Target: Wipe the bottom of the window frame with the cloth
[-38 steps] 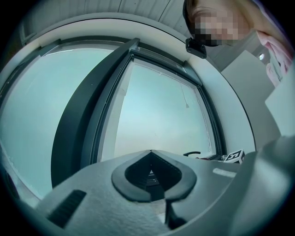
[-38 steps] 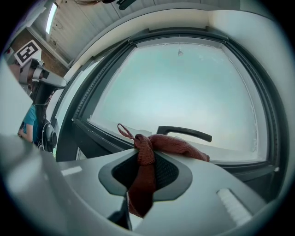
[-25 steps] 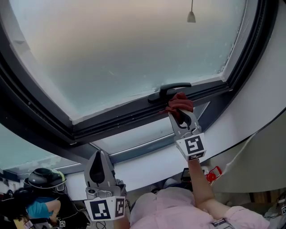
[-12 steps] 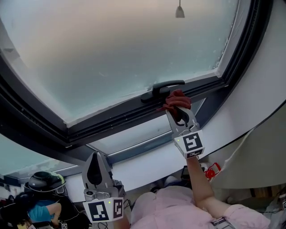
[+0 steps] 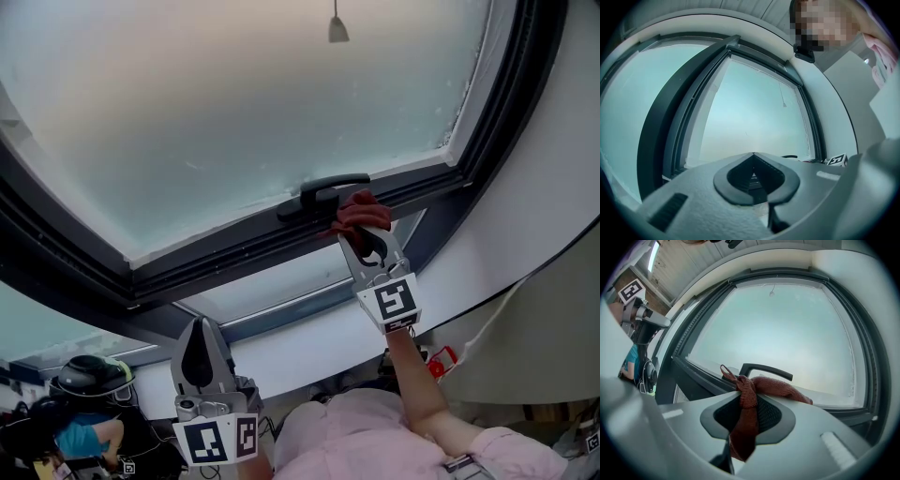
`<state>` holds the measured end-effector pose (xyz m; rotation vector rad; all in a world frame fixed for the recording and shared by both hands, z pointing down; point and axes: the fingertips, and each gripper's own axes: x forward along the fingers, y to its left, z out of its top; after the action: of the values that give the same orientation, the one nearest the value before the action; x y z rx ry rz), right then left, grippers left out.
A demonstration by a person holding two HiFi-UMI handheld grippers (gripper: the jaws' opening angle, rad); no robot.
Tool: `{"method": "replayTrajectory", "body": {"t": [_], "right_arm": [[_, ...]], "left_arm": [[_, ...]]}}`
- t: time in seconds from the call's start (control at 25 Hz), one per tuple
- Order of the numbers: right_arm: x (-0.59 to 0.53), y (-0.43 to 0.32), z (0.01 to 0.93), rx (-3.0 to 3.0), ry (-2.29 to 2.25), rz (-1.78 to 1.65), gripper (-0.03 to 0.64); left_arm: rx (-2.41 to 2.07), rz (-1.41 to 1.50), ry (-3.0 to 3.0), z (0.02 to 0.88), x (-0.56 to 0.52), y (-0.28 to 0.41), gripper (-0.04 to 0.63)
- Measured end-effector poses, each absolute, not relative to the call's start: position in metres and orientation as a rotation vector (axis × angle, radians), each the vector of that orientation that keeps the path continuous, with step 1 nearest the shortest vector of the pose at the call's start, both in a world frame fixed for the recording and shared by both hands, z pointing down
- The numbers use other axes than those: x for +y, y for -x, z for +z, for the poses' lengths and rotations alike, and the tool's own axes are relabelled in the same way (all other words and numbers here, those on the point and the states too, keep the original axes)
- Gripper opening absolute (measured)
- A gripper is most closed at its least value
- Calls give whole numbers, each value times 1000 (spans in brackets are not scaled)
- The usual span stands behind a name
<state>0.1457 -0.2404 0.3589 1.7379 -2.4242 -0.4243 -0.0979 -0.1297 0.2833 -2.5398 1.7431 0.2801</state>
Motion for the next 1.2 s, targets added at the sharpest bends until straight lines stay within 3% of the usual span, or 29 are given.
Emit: {"method": "replayTrajectory", "body": {"t": [0.52,1.2], "right_arm": [[-241,-177,361,-2502,-1615,-462,80],[-242,-237,363,-2493,-1692,-407,80]], "left_arm": [[1802,263,2510,293,-100,38,-6],[1893,255,2417,296,-74,17,-6]]}}
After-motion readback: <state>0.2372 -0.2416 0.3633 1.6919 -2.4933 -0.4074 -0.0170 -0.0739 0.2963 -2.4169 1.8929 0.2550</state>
